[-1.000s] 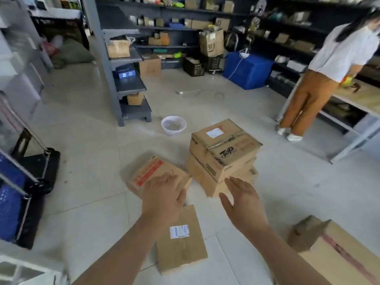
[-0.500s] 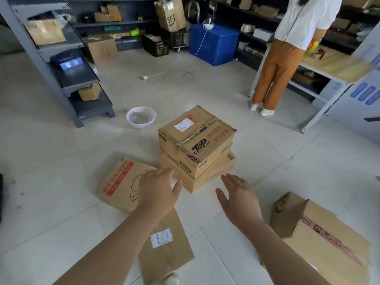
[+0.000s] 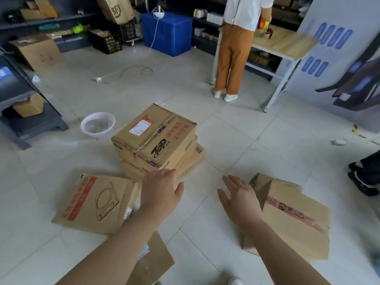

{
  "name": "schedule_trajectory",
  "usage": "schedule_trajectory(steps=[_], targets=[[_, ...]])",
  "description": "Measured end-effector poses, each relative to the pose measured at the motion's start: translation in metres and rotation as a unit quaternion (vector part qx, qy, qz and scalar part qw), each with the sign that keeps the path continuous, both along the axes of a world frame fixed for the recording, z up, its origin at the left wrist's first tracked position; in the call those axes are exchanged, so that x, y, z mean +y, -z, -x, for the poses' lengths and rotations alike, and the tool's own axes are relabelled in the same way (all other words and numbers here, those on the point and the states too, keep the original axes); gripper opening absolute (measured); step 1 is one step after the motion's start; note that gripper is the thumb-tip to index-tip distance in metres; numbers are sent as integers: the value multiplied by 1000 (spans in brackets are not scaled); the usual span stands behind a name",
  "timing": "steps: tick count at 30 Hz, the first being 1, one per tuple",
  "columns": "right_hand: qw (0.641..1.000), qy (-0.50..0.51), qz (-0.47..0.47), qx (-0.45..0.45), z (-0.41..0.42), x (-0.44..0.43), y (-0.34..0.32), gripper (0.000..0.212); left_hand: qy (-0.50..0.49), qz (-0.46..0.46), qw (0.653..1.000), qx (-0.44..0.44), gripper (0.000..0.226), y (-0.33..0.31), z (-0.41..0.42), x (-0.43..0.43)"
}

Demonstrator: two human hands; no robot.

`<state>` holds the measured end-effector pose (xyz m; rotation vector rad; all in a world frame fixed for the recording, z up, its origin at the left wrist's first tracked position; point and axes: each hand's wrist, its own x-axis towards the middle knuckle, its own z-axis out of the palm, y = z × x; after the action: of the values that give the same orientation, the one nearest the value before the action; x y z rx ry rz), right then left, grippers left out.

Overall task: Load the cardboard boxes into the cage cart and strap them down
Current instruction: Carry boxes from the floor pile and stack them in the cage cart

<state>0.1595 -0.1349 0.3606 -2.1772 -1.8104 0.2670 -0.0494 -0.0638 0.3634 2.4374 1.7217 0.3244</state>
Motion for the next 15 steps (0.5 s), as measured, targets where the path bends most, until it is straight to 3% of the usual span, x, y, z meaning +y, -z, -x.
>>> schedule_trajectory(steps=[4,8,15], targets=[[999,52,12,2,-95,-29,7,40,41,-6,999,9,26,7,-96,-9],[993,122,-2,2,-188,-64,10,25,79,9,997,-2,35,23,-199,-25],[982,177,62,10,-326,-115,46,42,151,58,987,8,40,66,-335,-54]])
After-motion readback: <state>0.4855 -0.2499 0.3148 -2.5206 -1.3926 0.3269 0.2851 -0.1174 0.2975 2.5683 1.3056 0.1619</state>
